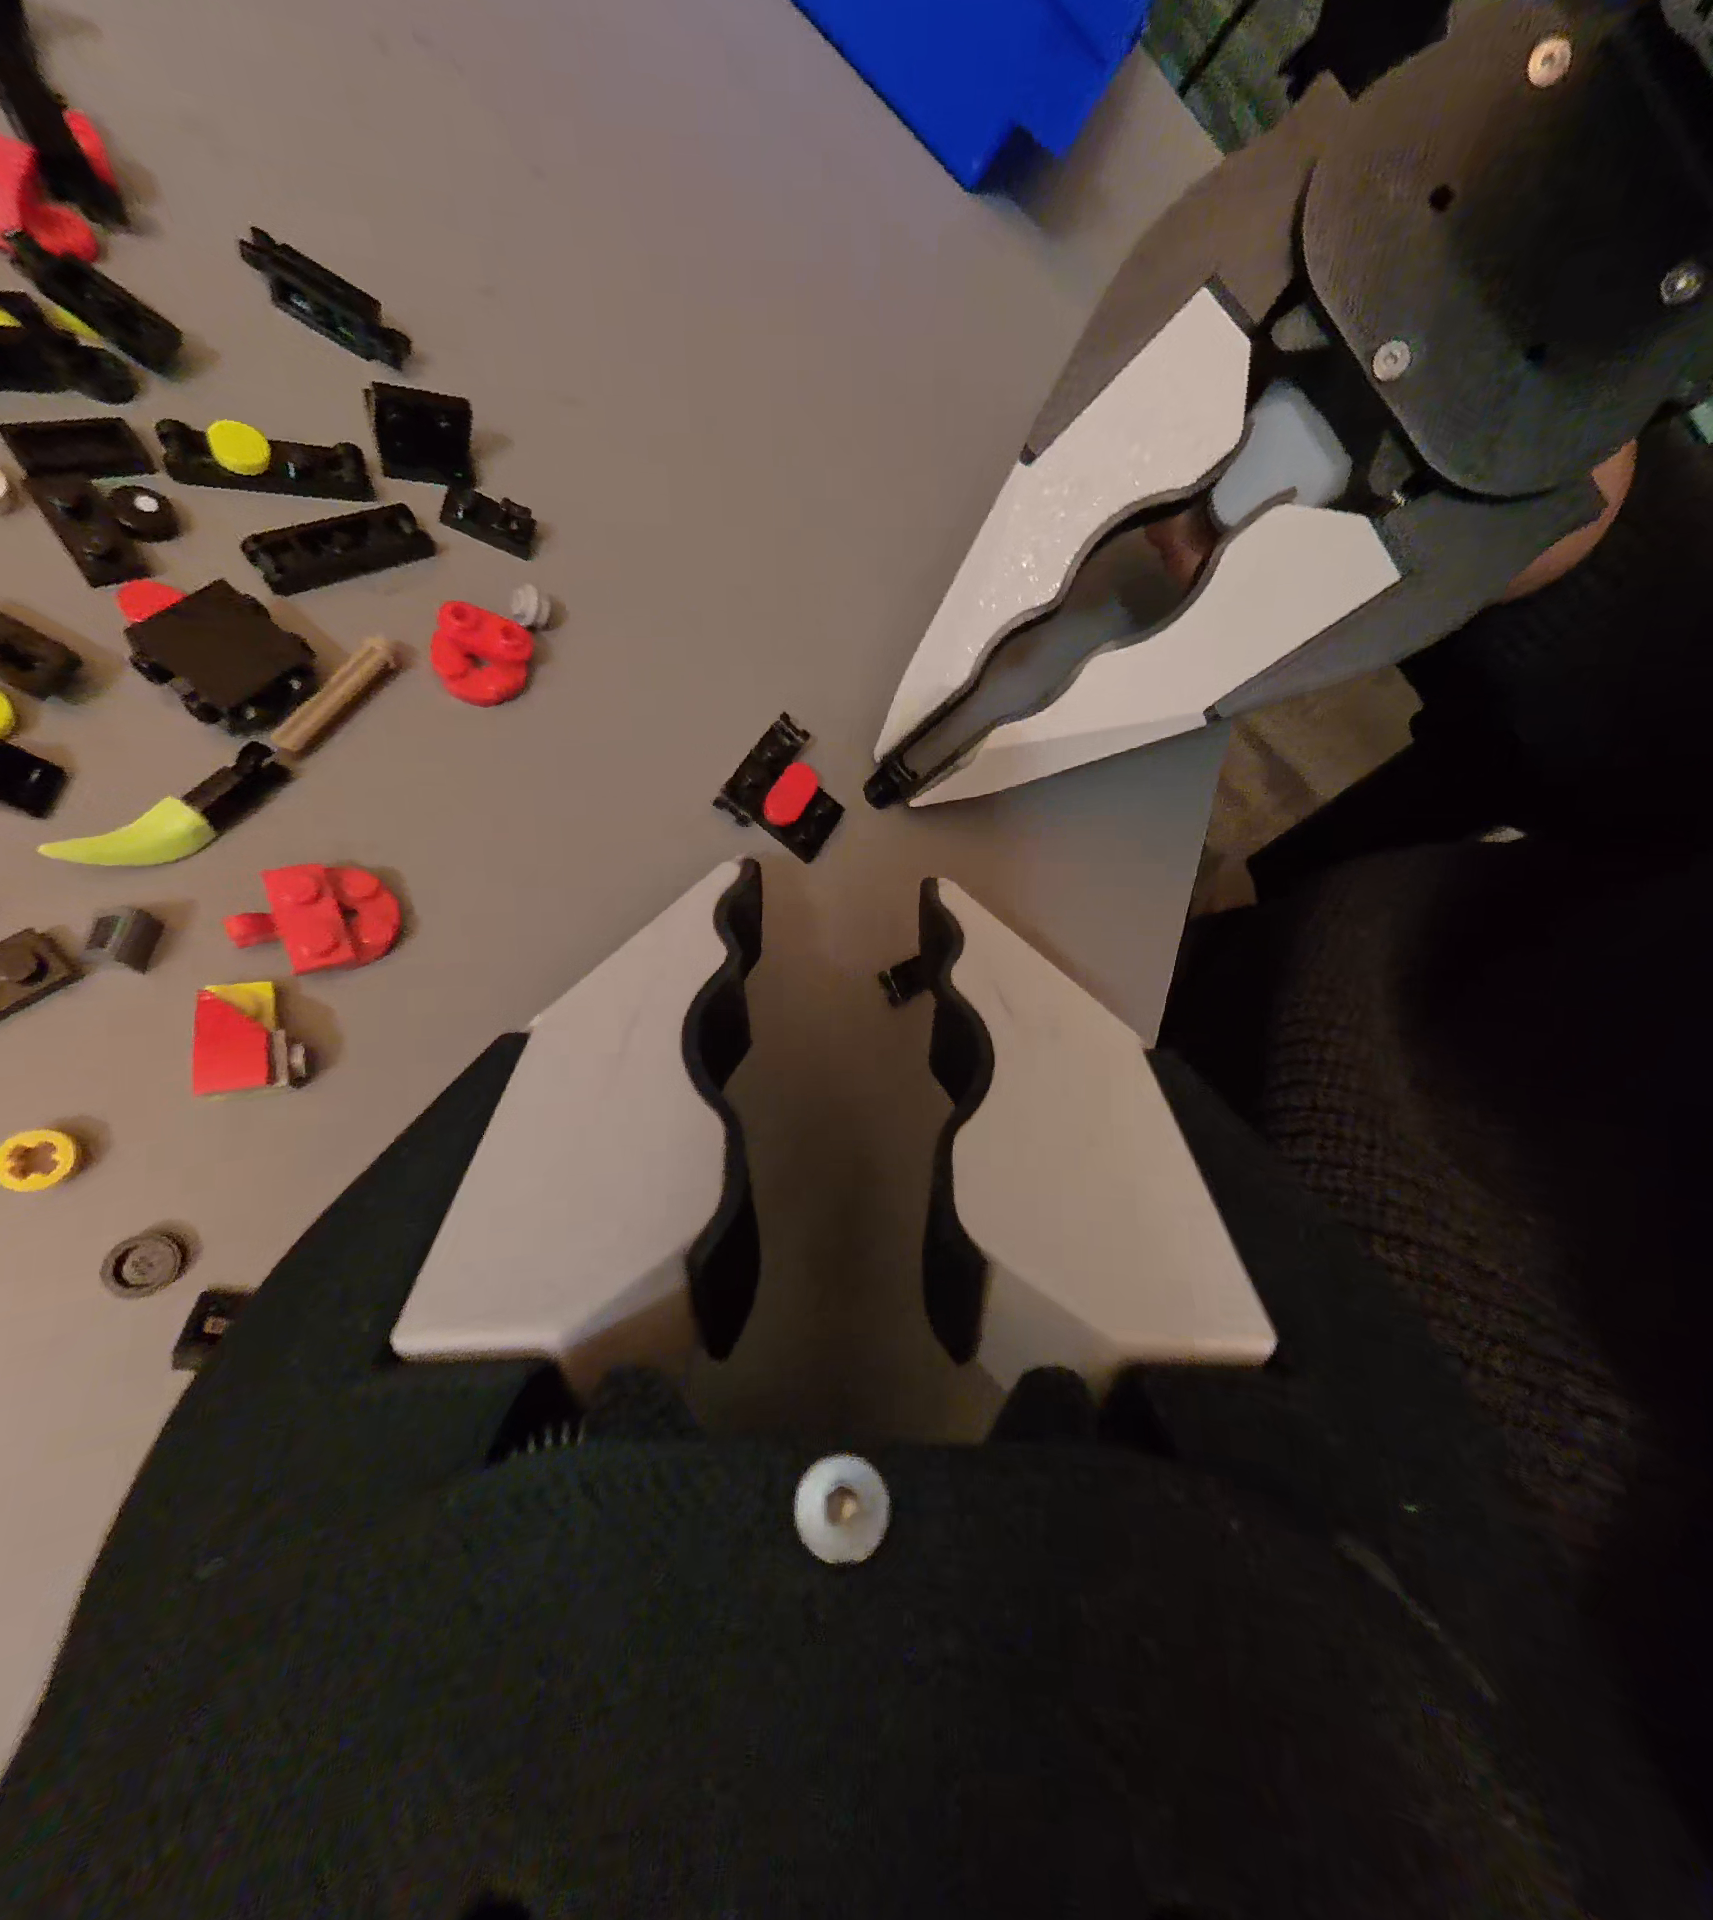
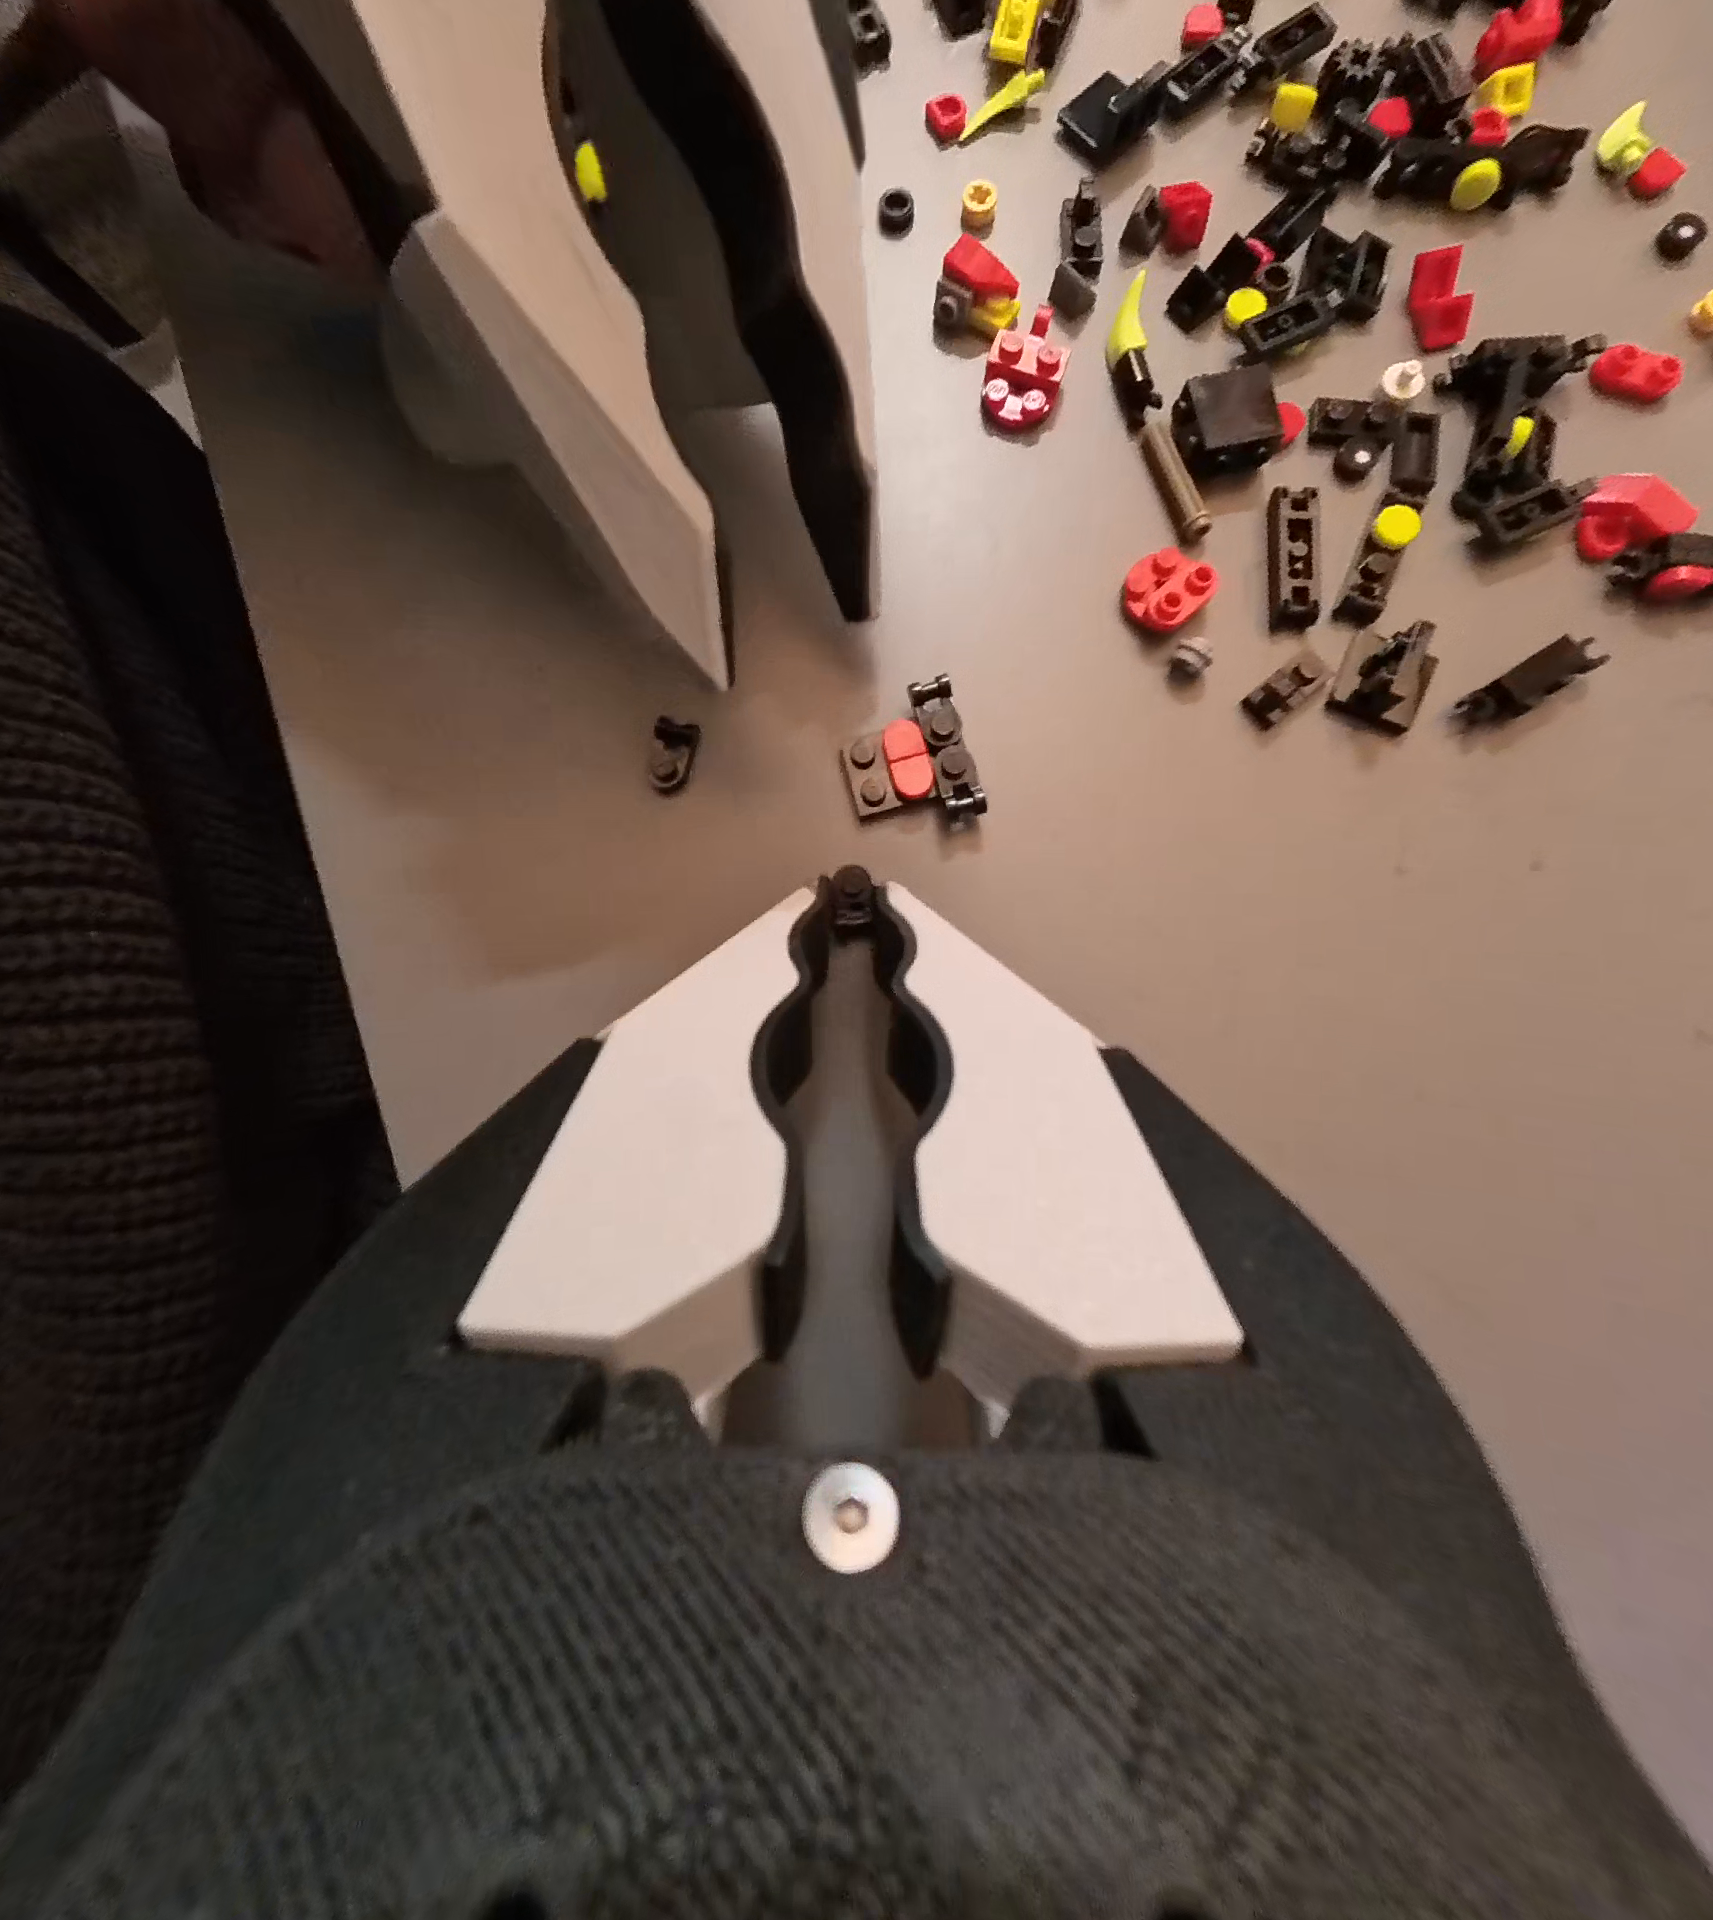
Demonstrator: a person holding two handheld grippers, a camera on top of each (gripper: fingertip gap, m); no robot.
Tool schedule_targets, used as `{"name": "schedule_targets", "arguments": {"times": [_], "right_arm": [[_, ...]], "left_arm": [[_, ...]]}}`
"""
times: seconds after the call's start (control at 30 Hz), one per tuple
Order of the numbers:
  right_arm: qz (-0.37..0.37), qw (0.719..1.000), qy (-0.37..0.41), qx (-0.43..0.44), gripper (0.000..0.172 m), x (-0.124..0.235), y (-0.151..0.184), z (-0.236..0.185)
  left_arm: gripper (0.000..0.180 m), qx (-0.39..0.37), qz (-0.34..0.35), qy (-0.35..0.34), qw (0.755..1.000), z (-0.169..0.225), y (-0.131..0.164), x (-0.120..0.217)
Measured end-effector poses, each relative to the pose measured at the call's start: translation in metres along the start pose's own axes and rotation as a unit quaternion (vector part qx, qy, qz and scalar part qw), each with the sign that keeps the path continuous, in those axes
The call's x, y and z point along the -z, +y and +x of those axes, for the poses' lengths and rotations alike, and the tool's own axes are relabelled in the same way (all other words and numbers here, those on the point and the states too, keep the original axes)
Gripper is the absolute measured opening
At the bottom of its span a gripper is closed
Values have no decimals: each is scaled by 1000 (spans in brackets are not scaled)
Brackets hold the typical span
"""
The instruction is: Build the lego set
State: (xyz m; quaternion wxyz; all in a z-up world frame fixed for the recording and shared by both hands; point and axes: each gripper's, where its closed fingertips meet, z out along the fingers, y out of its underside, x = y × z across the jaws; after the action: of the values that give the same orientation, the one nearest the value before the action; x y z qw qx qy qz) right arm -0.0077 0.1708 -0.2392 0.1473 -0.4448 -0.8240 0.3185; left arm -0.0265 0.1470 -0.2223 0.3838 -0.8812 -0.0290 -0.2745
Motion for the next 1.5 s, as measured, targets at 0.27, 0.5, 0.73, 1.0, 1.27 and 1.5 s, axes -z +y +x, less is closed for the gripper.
{"name": "schedule_targets", "arguments": {"times": [0.27,0.5,0.73,1.0,1.27,1.5], "right_arm": [[23,1000,14,6,0,3,-10,5],[14,999,31,28,17,4,-4,17],[8,1000,-1,25,26,-5,-5,7],[-4,999,-11,33,17,-1,3,-1],[8,999,-11,47,22,-5,-4,0],[4,998,-28,48,10,-5,-2,-8]], "left_arm": [[27,11,-10,-7,1000,-3,1,-6],[28,6,-13,-6,1000,-1,1,-7],[27,-1,-25,12,1000,8,6,-10],[27,5,-27,23,999,12,8,-9],[27,3,-29,27,999,14,9,-9],[28,-3,-31,26,999,16,11,-8]]}}
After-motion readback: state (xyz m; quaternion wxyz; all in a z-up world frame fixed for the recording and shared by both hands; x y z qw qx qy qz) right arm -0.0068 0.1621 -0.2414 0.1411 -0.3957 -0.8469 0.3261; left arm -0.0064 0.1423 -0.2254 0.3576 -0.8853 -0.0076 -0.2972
